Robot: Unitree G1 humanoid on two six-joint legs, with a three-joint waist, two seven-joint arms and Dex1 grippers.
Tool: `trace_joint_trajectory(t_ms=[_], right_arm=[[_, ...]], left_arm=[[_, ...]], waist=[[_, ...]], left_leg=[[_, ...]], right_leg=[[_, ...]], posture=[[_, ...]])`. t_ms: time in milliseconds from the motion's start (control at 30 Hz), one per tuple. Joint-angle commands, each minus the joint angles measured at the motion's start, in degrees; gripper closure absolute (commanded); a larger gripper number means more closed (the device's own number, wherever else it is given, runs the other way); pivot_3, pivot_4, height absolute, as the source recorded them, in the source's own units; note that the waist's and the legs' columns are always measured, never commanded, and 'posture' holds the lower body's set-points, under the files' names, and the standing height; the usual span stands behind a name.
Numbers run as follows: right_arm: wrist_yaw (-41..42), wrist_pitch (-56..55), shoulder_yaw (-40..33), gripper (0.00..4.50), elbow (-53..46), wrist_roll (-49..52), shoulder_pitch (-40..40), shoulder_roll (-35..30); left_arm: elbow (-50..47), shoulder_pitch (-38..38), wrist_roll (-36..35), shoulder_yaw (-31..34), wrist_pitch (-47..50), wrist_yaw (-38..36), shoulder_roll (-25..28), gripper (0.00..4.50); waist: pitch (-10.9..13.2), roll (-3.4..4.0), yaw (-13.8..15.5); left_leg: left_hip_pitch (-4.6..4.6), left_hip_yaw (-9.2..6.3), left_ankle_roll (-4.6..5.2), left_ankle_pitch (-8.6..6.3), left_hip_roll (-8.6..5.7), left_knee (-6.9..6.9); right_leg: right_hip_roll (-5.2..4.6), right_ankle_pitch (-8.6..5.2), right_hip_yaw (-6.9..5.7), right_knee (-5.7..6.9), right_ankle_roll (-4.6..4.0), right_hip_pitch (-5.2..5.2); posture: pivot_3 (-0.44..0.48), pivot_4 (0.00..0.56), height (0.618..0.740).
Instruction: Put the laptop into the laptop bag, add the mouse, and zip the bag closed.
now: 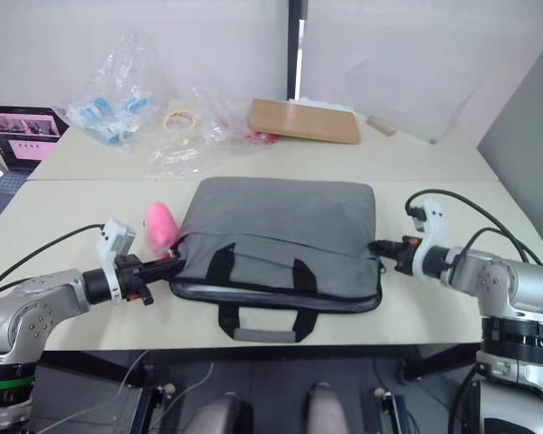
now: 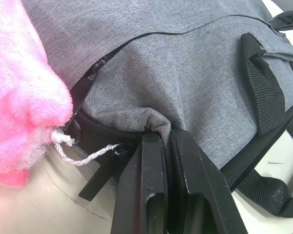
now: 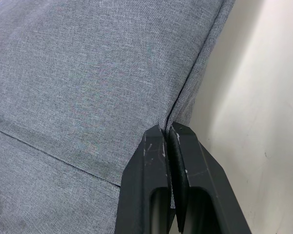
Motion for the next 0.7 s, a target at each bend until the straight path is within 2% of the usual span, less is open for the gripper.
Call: trace_joint_trajectory(t_ms=[33,200,367,400,467,533,600,700], right_arm=[[1.2,-2.5,-1.5,3.54,-1.0,0.8,-0.9,0.3],[3.7,-5.6,-2.6,1.83,0.6,-0.3,0.3,-3.3],[10.7,-14.5,-1.6,0.18,4.0,-4.8,1.6,-12.0],[12.5,-19.1,-0.1,0.0,4.2,-7.3,2.4,-13.8],[15.6,-27.2,1.7,0.0,4.9,-11.1,3.6,-16.3],[19.2,-44.8,4.9,0.0,7.3,-19.8,5.7,-20.7],[26.5,-56.6,4.7,0.0,11.4,-20.7,6.2,-21.9],[39.1,-63.0,5.5,0.0,20.0,-19.8,3.0,-25.0]], left_arm=[[-0.2,0.8,0.1,0.1,-2.9,-1.0,0.1,4.15],[0.3,4.0,-2.9,5.6,-2.5,-4.0,3.1,2.47],[1.2,8.2,-7.0,15.9,-2.2,-6.7,7.6,0.86],[2.3,8.8,-6.4,17.5,-3.8,-7.5,8.4,0.49],[4.2,9.7,-4.2,19.5,-8.0,-8.9,9.8,0.04],[11.4,8.7,-0.4,21.7,-16.2,-11.2,12.2,0.04],[18.2,7.9,3.2,21.5,-23.6,-13.9,14.5,0.04],[28.3,4.4,6.1,20.5,-30.3,-16.2,17.5,0.04]], waist=[[0.0,0.0,0.0],[0.0,0.03,0.3],[0.1,0.19,0.5],[0.1,0.2,0.6],[0.1,0.21,0.5],[0.1,0.24,0.4],[0.2,0.29,0.4],[0.2,0.37,0.3]], left_leg=[[0.0,0.0,0.0,0.0,0.0,0.0],[-0.03,0.0,0.0,0.0,0.05,0.0],[-0.07,0.0,0.03,-0.02,0.09,0.0],[-0.08,0.0,0.04,-0.03,0.08,0.0],[-0.02,0.08,0.04,-0.03,0.07,-0.06],[0.0,0.1,0.02,-0.02,0.11,-0.07],[0.01,0.22,0.0,-0.01,0.1,-0.11],[0.09,0.46,0.0,-0.01,0.12,-0.11]], right_leg=[[0.0,0.0,0.0,0.0,0.0,0.0],[-0.01,0.0,0.0,-0.02,0.0,-0.01],[-0.01,-0.01,-0.06,-0.11,0.0,-0.03],[-0.01,-0.01,-0.08,-0.2,0.0,-0.01],[0.04,-0.02,-0.13,-0.73,0.0,0.1],[0.08,-0.02,-0.13,-0.74,-0.01,0.13],[0.08,-0.03,-0.14,-0.75,-0.02,0.09],[0.09,-0.03,-0.11,-0.78,-0.03,0.14]], posture=[[0.0,0.15,0.74],[0.0,0.15,0.74],[0.0,0.15,0.74],[0.0,0.15,0.74],[0.0,0.15,0.74],[0.0,0.15,0.74],[0.0,0.15,0.74],[0.0,0.15,0.74]])
